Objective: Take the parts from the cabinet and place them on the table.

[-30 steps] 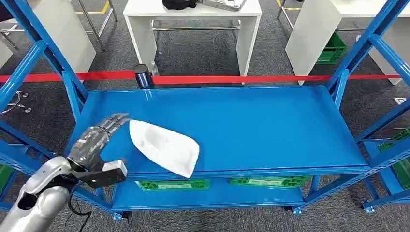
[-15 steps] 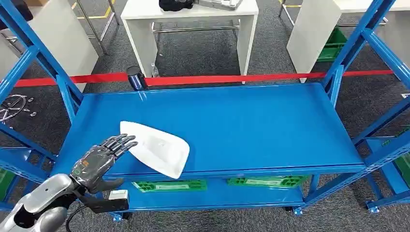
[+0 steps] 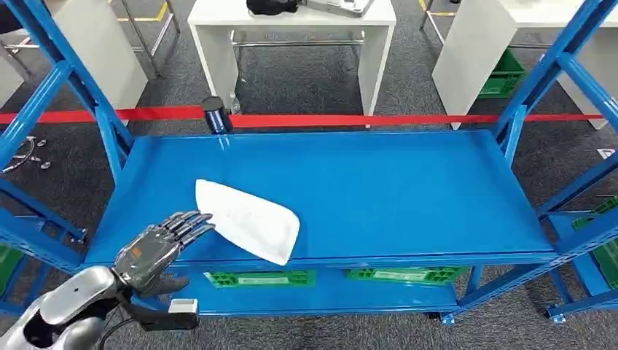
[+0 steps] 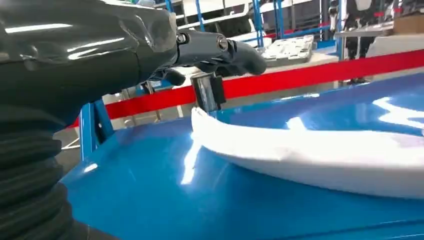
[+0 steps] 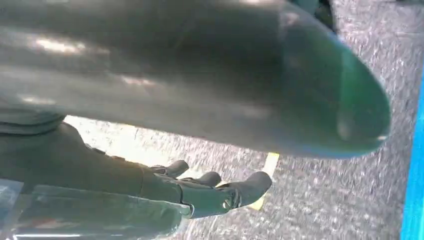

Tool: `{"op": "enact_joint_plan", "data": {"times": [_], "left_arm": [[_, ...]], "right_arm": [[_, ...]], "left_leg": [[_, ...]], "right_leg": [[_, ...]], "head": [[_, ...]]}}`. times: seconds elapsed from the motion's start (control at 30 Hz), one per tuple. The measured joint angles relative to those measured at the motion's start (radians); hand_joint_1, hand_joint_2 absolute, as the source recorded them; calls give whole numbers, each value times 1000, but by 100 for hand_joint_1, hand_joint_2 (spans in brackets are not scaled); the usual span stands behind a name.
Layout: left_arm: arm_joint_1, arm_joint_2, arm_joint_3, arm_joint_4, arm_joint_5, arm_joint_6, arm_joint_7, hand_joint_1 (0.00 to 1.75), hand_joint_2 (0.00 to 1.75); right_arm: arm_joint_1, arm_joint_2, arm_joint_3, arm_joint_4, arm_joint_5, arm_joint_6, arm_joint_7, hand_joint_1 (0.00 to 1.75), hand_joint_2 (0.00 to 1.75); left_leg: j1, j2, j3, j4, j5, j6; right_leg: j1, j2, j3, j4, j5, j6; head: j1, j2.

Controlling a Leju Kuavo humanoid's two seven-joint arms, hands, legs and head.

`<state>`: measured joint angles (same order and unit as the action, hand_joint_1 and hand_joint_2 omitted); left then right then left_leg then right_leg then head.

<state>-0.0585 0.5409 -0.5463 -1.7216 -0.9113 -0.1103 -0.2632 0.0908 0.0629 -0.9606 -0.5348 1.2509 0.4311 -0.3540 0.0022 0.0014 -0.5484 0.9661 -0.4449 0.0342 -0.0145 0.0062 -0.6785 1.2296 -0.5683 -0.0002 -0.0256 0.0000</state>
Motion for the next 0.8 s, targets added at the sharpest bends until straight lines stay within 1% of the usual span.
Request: {"op": "enact_joint_plan", "data": {"times": [0.03,0.07,0.1,0.13,0.17,0.2,0.23,0.27,0.33,0.37,0.4,0.43,0.47,0.5,0.53,0.57,0.6,0.63,0.67,0.7,0.73,0.77,0.8], "left_arm": [[-4,-1,-8,9,0,-2,0,0,175],[-9,-3,-14,18,0,-4,0,0,175],[-13,-5,-21,27,0,-4,0,0,175],[-18,-7,-25,33,-2,-4,0,0,175],[-24,-9,-30,40,-2,-4,0,0,175],[-35,-12,-35,50,-2,-3,0,0,175],[-42,-15,-39,60,-5,0,2,0,175],[-52,-18,-45,73,-11,5,5,0,175],[-67,-26,-55,99,-18,18,15,0,175],[-72,-28,-57,111,-20,21,20,0,175],[-77,-33,-59,124,-22,27,24,0,175],[-85,-37,-63,137,-24,34,27,0,175],[-95,-41,-66,154,-31,40,31,0,175],[-101,-48,-69,171,-35,45,34,0,175],[-103,-52,-71,184,-41,48,37,0,175],[-107,-60,-76,203,-46,50,40,0,175],[-112,-67,-79,217,-54,52,44,0,175],[-116,-73,-80,231,-58,57,49,0,175],[-122,-80,-80,241,-66,63,55,0,175],[-128,-86,-79,250,-76,69,60,0,175],[-134,-91,-78,259,-84,72,66,0,175],[-139,-102,-78,268,-90,72,68,0,175],[-142,-106,-78,274,-94,74,69,0,175]], "right_arm": [[0,-1,0,0,0,0,0,0,0],[1,-1,0,0,2,0,0,0,0],[1,-1,-1,0,3,2,0,0,0],[0,-1,-1,0,4,2,0,0,0],[0,-2,-1,0,4,2,0,0,0],[-2,-3,0,0,6,2,0,0,0],[-4,-3,0,0,6,0,0,0,0],[-6,-3,0,0,8,-6,-2,0,0],[-9,-3,0,1,13,-19,-4,0,0],[-11,-3,0,2,16,-22,-6,0,0],[-13,-3,0,3,18,-26,-7,0,0],[-14,-3,0,5,21,-33,-8,0,0],[-17,-5,0,9,23,-39,-10,0,0],[-21,-7,0,15,24,-42,-12,0,0],[-23,-10,0,21,24,-45,-13,0,0],[-25,-13,0,29,25,-54,-14,0,0],[-26,-15,0,36,25,-59,-14,0,0],[-28,-17,0,40,26,-62,-15,0,0],[-31,-19,0,48,27,-68,-15,0,0],[-34,-20,0,55,27,-74,-16,0,0],[-37,-20,0,63,26,-76,-17,0,0],[-42,-21,0,72,26,-79,-18,0,0],[-43,-26,0,77,26,-82,-18,0,0]], "left_leg": [[0,0,-1,1,0,0],[0,0,-1,2,0,0],[0,0,-1,2,-1,-1],[1,-1,-1,4,-2,-2],[1,-2,-1,8,-4,-5],[1,-3,-3,16,-8,-12],[-7,-5,-7,23,-13,-19],[-7,-5,-9,25,-15,-23],[-3,-4,-10,22,-11,-29],[-2,-4,-10,25,-13,-33],[1,-4,-21,36,-23,-40],[2,-3,-35,73,-52,-45],[4,-3,-69,147,-93,-50],[7,-3,-113,243,-135,-55],[9,-3,-144,308,-157,-56],[10,-3,-167,353,-161,-57],[10,-3,-161,337,-142,-55],[9,-3,-135,280,-105,-52],[9,-3,-87,182,-54,-46],[7,-3,-41,90,-15,-37],[4,-3,-15,40,-18,-29],[-1,-2,-14,30,-21,-28],[-4,-2,-17,32,-21,-27]], "right_leg": [[0,0,-34,70,-20,3],[-1,0,-47,92,-20,9],[-2,0,-33,60,-1,20],[-4,-1,1,-11,31,31],[-6,-2,42,-94,63,39],[-8,-4,100,-208,99,45],[-3,-3,106,-222,98,31],[-5,-3,109,-225,104,18],[1,-2,105,-225,105,8],[-6,-1,105,-227,109,1],[-9,-1,107,-229,112,-2],[-10,-1,107,-229,110,-5],[-9,-1,106,-229,112,-9],[-8,-1,104,-228,111,-10],[-7,-1,104,-228,111,-10],[-6,-1,104,-228,111,-10],[-6,-1,105,-228,111,-10],[-5,0,106,-228,111,-9],[-3,1,108,-228,111,-9],[-3,2,110,-229,111,-9],[-2,2,109,-229,111,-8],[5,2,103,-227,112,-6],[2,2,100,-227,114,0]], "head": [[0,0],[0,0],[1,0],[1,0],[0,0],[1,0],[1,0],[0,0],[0,0],[0,0],[0,0],[-3,0],[-4,0],[-4,0],[-4,0],[-4,0],[-4,0],[-4,0],[-4,0],[-4,0],[-3,0],[-3,0],[-4,0]]}}
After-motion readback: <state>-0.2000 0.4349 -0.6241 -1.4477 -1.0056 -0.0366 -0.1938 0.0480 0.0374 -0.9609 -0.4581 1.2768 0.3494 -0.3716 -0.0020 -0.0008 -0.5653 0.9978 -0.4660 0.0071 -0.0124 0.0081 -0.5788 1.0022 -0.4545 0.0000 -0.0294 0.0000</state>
